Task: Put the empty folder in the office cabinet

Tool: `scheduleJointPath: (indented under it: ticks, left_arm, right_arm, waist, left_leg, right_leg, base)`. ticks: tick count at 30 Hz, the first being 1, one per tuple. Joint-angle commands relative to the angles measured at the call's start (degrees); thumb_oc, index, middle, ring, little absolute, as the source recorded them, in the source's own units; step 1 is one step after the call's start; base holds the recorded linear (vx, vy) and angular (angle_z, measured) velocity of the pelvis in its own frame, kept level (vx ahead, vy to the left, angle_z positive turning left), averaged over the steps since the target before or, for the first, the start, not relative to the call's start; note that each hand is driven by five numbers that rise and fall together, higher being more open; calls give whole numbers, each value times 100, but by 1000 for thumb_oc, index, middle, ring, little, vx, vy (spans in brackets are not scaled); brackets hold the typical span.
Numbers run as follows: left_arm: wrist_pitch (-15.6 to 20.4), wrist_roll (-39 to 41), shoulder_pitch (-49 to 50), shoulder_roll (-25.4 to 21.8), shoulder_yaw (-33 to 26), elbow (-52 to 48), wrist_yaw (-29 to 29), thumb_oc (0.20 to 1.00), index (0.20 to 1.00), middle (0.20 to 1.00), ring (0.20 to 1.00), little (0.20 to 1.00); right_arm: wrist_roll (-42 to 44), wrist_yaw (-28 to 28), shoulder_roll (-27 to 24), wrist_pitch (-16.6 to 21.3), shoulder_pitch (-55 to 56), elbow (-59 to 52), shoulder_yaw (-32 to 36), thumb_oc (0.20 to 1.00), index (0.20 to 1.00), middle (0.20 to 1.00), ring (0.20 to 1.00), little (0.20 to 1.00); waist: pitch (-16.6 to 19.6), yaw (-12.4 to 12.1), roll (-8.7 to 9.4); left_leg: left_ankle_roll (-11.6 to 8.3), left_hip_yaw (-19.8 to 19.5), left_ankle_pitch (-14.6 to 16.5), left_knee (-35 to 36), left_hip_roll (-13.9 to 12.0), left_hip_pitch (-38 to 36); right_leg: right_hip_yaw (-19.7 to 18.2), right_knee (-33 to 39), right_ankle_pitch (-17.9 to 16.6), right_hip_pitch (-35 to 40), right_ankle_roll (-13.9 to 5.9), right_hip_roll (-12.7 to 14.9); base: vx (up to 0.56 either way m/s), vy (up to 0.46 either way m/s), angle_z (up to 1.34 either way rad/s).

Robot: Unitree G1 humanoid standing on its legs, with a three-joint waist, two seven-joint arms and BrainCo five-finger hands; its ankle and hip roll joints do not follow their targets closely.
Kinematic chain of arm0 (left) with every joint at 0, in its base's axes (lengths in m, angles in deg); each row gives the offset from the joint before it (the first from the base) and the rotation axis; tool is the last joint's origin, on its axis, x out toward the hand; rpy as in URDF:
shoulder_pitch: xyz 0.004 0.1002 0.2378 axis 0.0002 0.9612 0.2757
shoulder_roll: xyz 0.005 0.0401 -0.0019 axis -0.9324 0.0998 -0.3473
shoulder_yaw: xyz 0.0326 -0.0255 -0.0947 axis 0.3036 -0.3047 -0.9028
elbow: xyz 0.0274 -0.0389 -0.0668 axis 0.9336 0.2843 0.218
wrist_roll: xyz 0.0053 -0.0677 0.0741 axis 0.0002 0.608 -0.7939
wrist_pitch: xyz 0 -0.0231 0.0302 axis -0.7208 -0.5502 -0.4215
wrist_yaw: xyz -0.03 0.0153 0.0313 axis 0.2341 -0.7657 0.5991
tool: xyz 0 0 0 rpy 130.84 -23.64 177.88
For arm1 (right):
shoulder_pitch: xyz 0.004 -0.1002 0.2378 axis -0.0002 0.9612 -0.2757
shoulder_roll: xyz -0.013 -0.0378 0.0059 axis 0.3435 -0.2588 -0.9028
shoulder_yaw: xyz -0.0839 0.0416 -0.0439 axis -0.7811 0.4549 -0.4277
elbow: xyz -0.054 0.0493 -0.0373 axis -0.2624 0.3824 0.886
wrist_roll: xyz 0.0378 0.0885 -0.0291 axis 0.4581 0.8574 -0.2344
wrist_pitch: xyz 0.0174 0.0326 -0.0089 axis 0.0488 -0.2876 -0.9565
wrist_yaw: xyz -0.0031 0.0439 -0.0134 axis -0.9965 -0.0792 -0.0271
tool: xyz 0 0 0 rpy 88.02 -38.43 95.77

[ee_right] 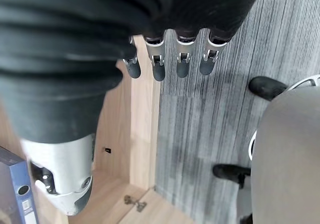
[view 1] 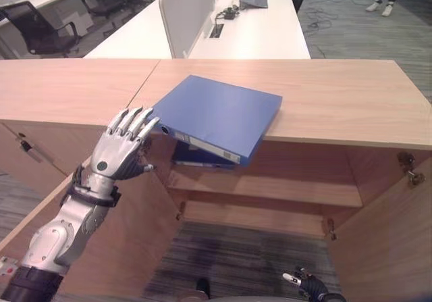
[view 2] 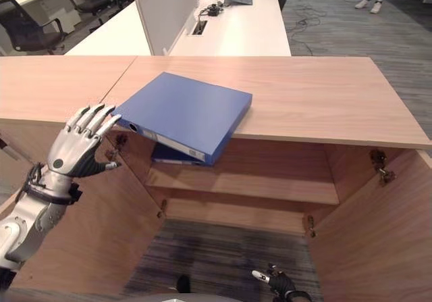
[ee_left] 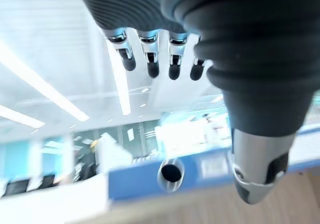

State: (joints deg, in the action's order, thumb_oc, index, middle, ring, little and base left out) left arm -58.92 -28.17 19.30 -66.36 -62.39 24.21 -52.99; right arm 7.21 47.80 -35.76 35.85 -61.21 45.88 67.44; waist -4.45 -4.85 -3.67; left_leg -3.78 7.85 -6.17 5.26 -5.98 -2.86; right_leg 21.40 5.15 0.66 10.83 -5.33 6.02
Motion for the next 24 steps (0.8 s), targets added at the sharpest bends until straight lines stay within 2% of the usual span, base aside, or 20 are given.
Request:
scheduleJointPath:
  ticks: [1,14,24]
  left_arm:
    - [27,-124,-737,-399,250,11,-27,1000,1000,1000,1000,1000]
    - [-106,201,-1597,190,1068,830,117,1000,1000,1000,1000,1000]
    - [-202,351,-1621,438,1100,1152,183,1000,1000,1000,1000,1000]
  right_arm:
    - [-61,-56,-48,233,-371,-301,-200,1000,1000,1000,1000,1000]
    - [-9,68,-40,233,-219,-320,-83,1000,1000,1000,1000,1000]
    - [46,110,0,134,-111,-90,115,1000,1000,1000,1000,1000]
  waist:
    - [-174,110,220]
    - [-127,395,213]
    - [-138,487,287]
  left_leg:
    - [-381,-135,547,-26,-168,-410]
    - [-368,86,648,-26,-147,-559]
    - [-364,219,692,-26,-156,-606]
  right_leg:
    - [-547,-52,238,201,-348,211]
    - [-706,-24,192,178,-396,257]
    - [-812,-16,150,130,-409,257]
  base:
    - [12,19,-4]
    - [7,15,-7]
    - [5,6,-6]
